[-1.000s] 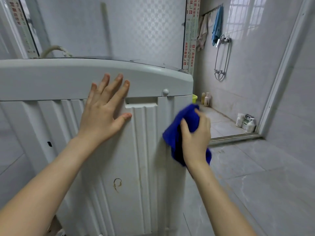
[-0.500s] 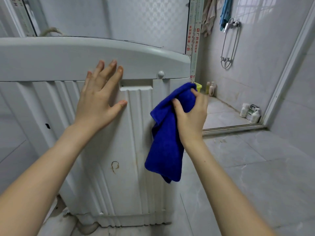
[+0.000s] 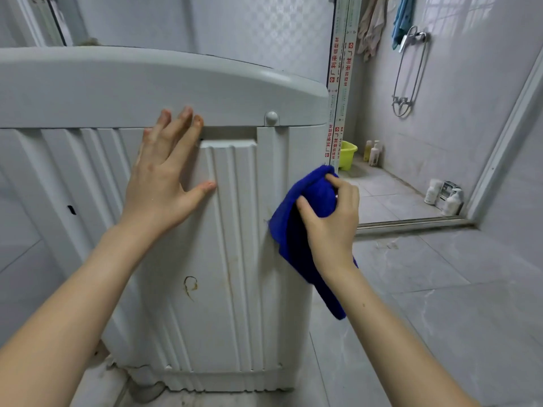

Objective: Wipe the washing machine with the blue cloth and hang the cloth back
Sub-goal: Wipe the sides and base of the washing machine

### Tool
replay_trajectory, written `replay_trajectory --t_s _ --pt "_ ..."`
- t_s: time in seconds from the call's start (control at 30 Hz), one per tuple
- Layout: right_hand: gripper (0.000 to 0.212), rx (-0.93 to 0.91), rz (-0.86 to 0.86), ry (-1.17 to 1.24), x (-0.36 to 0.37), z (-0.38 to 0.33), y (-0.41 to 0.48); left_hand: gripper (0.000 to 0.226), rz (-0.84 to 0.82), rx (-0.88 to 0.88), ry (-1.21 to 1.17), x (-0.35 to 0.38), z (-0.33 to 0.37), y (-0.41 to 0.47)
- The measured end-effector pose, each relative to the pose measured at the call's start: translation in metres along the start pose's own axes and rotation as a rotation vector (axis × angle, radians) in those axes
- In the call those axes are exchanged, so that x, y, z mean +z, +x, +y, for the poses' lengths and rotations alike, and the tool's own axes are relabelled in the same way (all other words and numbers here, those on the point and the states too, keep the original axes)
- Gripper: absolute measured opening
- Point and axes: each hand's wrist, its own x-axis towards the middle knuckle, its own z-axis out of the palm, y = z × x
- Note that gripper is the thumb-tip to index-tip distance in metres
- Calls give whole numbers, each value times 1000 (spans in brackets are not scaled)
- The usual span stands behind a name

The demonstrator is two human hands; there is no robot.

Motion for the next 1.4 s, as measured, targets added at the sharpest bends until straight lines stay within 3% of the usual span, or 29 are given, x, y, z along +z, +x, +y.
replay_trajectory --t_s 0.2,0.4,0.53,0.73,0.83,1.03,1.27,1.4 --pt "48 33 -48 64 -9 70 -51 83 60 6 -20 7 1 -8" --pt "61 47 -139 -76 -19 135 -107 77 214 -93 -47 40 13 -51" --pt "54 -276 -87 -187 -14 106 -83 70 288 -212 -82 68 26 -113" --pt "47 -739 -38 -439 15 12 -7 72 259 -329 -90 89 39 -170" --pt "48 -737 -55 -556 10 33 -24 79 243 -325 -85 79 45 -160" --pt "49 -736 -266 -636 -13 105 -97 95 136 -236 -37 62 48 -144" --pt "45 -633 8 -398 17 10 -1 99 63 -194 -1 65 35 -146" --pt "50 -668 -42 -442 16 46 -32 100 91 -198 -12 69 33 -145"
